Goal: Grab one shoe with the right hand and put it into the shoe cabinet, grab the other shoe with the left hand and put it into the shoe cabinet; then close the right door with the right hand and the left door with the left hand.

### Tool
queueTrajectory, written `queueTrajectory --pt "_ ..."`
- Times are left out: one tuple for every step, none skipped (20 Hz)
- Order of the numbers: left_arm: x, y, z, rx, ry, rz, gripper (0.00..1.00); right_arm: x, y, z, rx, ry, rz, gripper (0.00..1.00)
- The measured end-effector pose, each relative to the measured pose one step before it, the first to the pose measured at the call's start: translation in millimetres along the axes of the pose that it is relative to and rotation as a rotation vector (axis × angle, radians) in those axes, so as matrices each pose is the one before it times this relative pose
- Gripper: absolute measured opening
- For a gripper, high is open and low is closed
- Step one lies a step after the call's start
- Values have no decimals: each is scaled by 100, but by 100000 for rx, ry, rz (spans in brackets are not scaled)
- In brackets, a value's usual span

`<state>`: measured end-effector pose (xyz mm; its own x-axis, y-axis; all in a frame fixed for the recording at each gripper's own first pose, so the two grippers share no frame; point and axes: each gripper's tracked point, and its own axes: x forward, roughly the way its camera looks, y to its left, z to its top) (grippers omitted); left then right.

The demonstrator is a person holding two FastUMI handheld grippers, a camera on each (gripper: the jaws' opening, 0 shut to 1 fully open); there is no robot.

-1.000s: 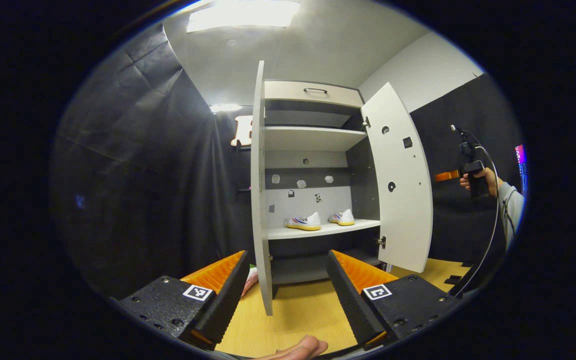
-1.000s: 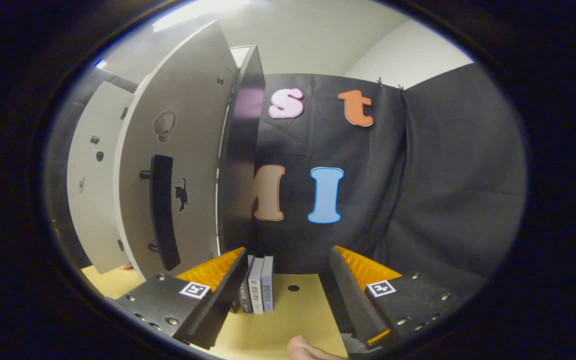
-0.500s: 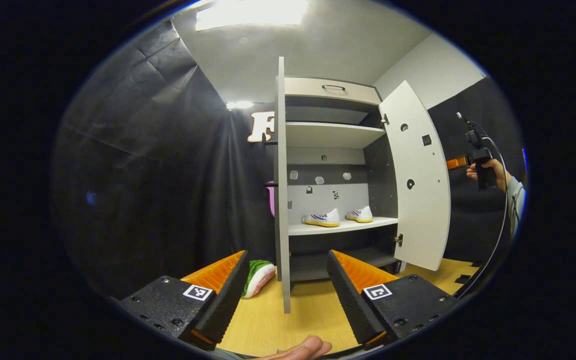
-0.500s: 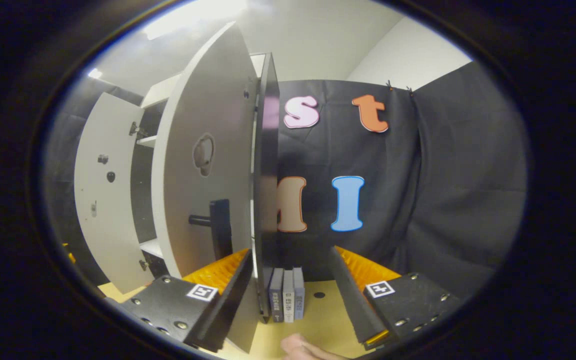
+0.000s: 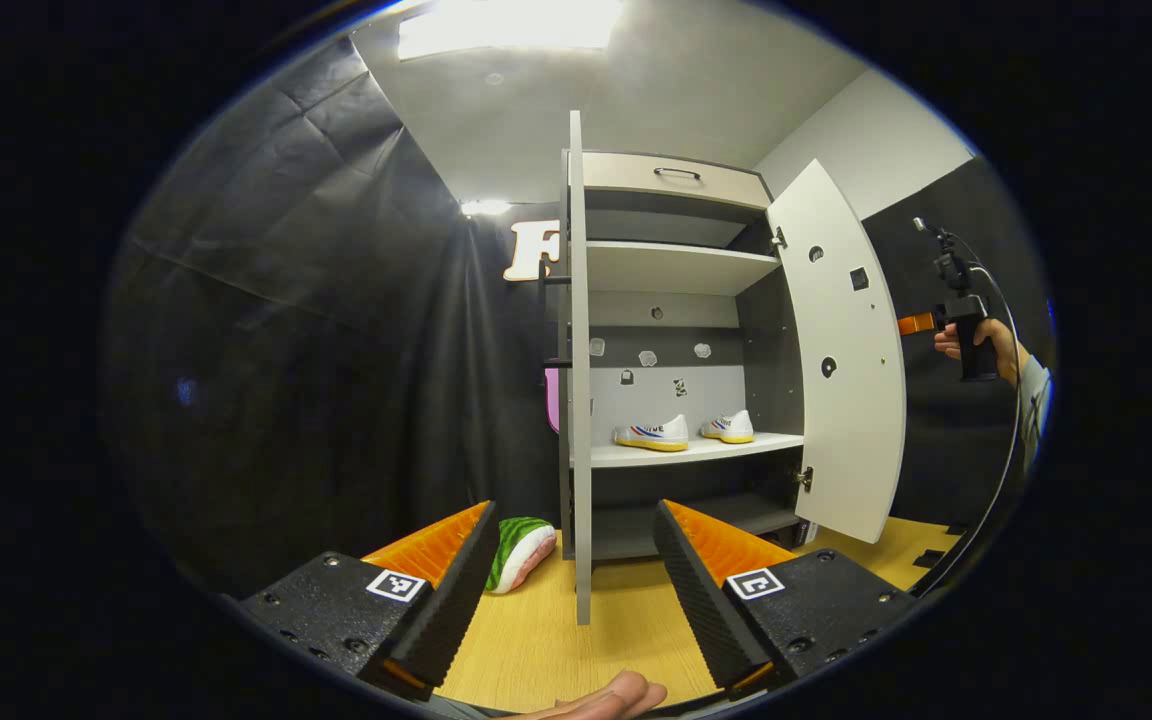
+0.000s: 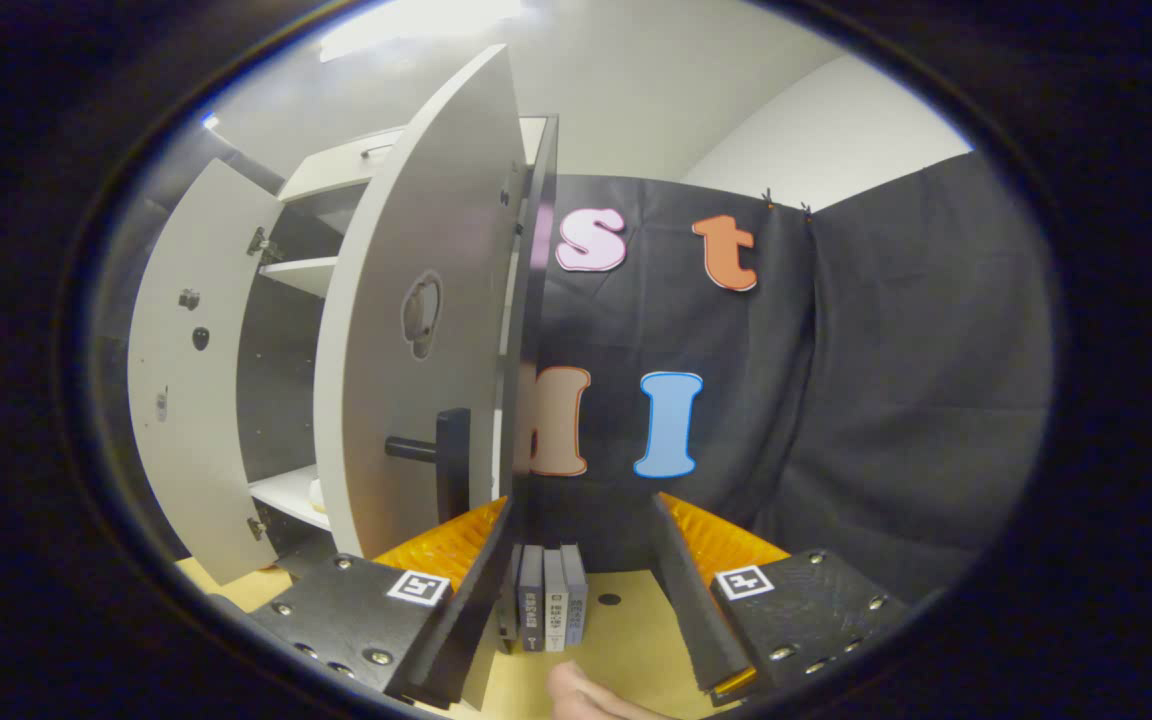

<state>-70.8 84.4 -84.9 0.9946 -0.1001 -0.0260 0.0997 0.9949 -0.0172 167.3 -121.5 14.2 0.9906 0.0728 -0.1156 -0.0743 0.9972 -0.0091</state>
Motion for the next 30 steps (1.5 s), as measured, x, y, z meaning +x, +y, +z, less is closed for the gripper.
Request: queueTrajectory --pt "-100 191 -69 -316 52 605 94 -76 793 -54 1100 58 1988 82" --pt "3 109 -42 -35 254 494 94 -49 932 -15 1289 282 2081 78" --pt "-75 43 36 -49 120 284 94 133 684 -52 1128 303 1540 78" --pt "84 40 118 111 -164 -75 94 73 605 -17 391 206 1052 78" --pt "51 -18 169 268 -158 56 94 79 494 -59 846 484 651 78" --pt "152 150 -2 553 -156 346 94 82 474 -60 1809 1049 -140 85" --pt "0 151 186 271 -664 256 94 -5 525 -77 427 411 -348 82" --pt "-33 36 171 132 -519 -131 94 53 628 92 -1554 -560 -3 77" --pt "18 20 139 55 -84 -118 94 114 630 150 -1047 -331 -333 77" --pt "21 10 -171 -72 120 -163 94 79 709 24 -37 18 -219 78" --pt "126 -105 -63 124 488 -428 94 92 912 -134 344 292 -135 78" --pt "-30 136 -240 -96 860 -82 94 134 815 -2 1013 195 -907 82" --pt "28 42 -105 -186 506 -182 94 84 600 -54 1113 379 -2062 82" --pt "169 38 -25 -318 126 -275 94 126 739 82 531 -523 -1672 78" --pt "191 147 -92 -256 307 124 94 201 990 14 -225 -411 -682 77" --pt "295 344 -196 113 457 560 94 107 1213 106 -23 -737 791 78" --pt "543 502 64 319 394 504 94 71 1249 -65 729 -588 1619 78" --pt "787 568 198 -105 53 47 94 -141 1317 -17 815 -364 2860 81" --pt "525 737 142 -175 161 707 94 -8 1378 -433 790 -108 3250 84" --pt "379 715 1 -837 507 666 94 -149 644 -223 -336 -136 213 94" --pt "352 873 181 -972 280 1185 94 -330 -155 -232 -485 -355 -1603 94" --pt "500 1062 293 -889 -75 1327 94 -463 250 -232 -52 -780 -291 97" --pt "412 900 355 -261 -404 962 94 -509 701 -492 -454 -396 633 89" --pt "444 660 147 -762 718 -327 94 -532 600 -423 -272 -260 1257 89" --pt "347 585 -9 -1303 1326 -201 94 -450 393 -626 -92 452 1065 89" --pt "454 737 124 -658 592 -152 92 -556 590 -627 360 879 1921 89" --pt "360 583 176 -669 457 -168 92 -612 631 -578 691 385 1978 89" --pt "514 646 354 -442 265 7 95 -702 276 -406 872 176 1011 89" --pt "372 732 100 288 931 587 95 -699 176 -447 533 546 146 89" --pt "606 816 -163 690 903 1219 95 -757 186 -494 279 958 390 89"
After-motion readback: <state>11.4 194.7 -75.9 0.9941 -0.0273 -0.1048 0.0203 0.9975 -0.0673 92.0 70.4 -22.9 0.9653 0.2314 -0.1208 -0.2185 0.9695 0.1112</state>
